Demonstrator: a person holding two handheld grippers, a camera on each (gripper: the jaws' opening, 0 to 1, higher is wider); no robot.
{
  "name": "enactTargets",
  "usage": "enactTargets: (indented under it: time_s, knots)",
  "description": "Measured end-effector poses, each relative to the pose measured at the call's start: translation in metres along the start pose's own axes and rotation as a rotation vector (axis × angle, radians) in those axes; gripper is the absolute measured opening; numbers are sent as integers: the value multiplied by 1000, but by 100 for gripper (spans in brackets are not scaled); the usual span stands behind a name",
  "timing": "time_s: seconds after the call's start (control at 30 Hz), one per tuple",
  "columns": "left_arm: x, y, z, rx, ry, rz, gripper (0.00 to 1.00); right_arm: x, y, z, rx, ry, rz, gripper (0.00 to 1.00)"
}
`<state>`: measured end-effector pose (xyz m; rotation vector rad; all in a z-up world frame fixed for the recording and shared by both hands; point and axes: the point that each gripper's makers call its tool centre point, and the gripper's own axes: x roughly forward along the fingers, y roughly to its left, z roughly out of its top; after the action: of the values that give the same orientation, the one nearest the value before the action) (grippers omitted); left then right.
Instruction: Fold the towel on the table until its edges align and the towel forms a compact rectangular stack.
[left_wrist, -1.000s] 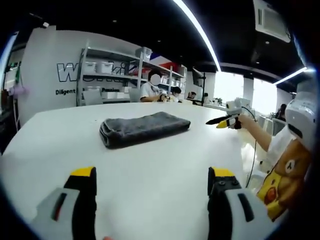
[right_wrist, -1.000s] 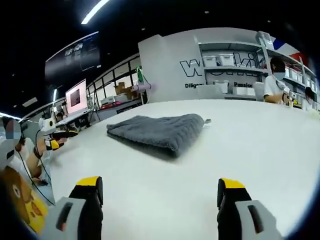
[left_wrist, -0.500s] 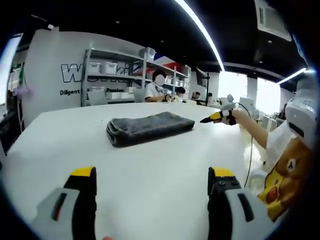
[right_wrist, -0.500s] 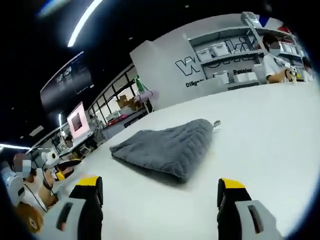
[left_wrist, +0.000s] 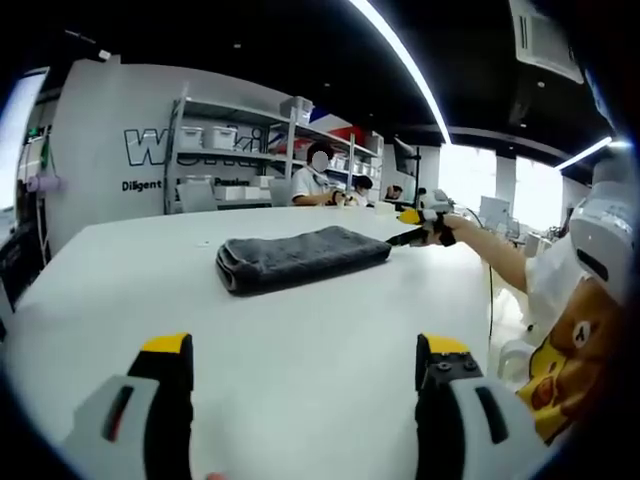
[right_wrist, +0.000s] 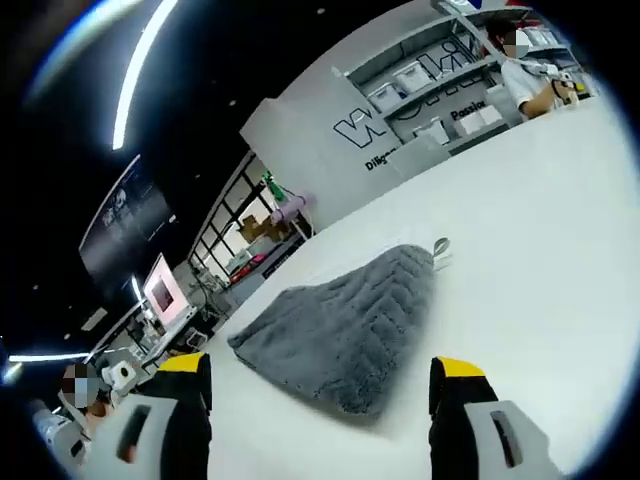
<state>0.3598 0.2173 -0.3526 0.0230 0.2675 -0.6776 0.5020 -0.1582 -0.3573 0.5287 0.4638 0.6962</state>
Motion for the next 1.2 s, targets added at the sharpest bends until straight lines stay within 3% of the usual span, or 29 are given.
enactTargets:
  time_s: [0.23, 0.4, 0.73, 1.2]
  knots:
    - [3, 0, -2, -8, -3, -7, 97, 12, -16, 8, 67, 2, -14, 85]
    - [5, 2, -3, -11, 1, -11, 97, 19, -38, 13, 102, -1, -67, 76]
    - [6, 5, -4, -15, 3, -6, 97, 31, -63, 18, 116, 1, -76, 52]
    - [14, 4, -7, -21, 14, -13, 97, 50, -46, -4, 109, 54, -33, 20]
